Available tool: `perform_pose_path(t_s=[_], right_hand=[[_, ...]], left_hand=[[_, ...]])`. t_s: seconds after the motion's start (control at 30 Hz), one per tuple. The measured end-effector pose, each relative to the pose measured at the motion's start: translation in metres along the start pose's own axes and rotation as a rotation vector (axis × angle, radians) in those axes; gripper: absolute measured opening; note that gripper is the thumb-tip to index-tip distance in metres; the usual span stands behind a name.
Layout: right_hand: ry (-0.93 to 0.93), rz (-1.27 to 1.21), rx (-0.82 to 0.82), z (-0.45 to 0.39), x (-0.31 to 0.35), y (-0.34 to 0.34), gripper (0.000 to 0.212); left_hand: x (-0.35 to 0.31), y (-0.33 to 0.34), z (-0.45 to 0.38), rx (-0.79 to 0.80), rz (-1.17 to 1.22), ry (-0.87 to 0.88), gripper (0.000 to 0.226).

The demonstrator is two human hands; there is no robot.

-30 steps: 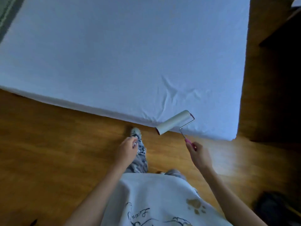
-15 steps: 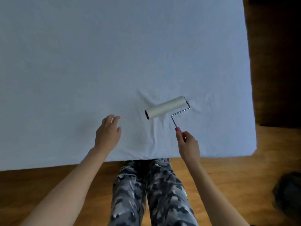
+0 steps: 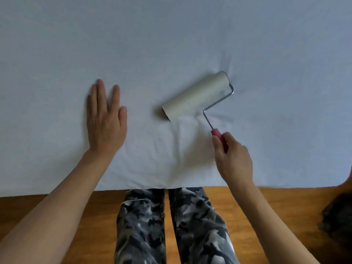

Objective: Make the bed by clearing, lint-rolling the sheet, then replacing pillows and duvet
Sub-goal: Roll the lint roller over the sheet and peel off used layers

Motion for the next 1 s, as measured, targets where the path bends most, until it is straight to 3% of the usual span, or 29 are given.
perform_pose_path(t_s=[0.13, 0.3, 0.47, 0.57, 0.67, 0.83, 1.0], right_hand=[[0.118, 0.094, 0.063, 0.058, -0.073, -0.026, 0.029], [0.209, 0.123, 0.068, 0.099, -0.109, -0.050, 0.020], [0.200, 0.169, -0.068, 0.125, -0.116, -0.068, 0.019], [0.093, 0.136, -0.103, 0.117, -0.077, -0.069, 0.015], [-0.049, 0.065, -0.006, 0.089, -0.020, -0.045, 0.015], [-0.237, -0.022, 0.041, 0.025, 0.100, 0.014, 0.031], [-0.265, 0.012, 0.082, -0.016, 0.182, 0.062, 0.030]], left_hand=[[0.000, 0.000, 0.000, 0.006, 0.016, -0.008, 0.049], [0.000, -0.003, -0.001, 0.002, 0.019, 0.009, 0.047], [0.007, -0.012, 0.007, 0.007, 0.031, 0.062, 0.049], [0.026, -0.021, 0.009, -0.009, 0.022, -0.001, 0.050], [0.049, -0.027, 0.013, 0.007, -0.022, -0.061, 0.051], [0.069, -0.029, 0.020, -0.006, -0.057, -0.121, 0.048], [0.085, -0.030, 0.029, -0.011, -0.052, -0.185, 0.050]])
Point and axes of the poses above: each hand's wrist, its own z-axis away from the middle knuckle, its own y-axis out of the palm, x = y × z, the point moved 2 cm from there along -z, towards the middle knuckle, and after that the axes turned 10 degrees about -x, right-handed, at the moved point
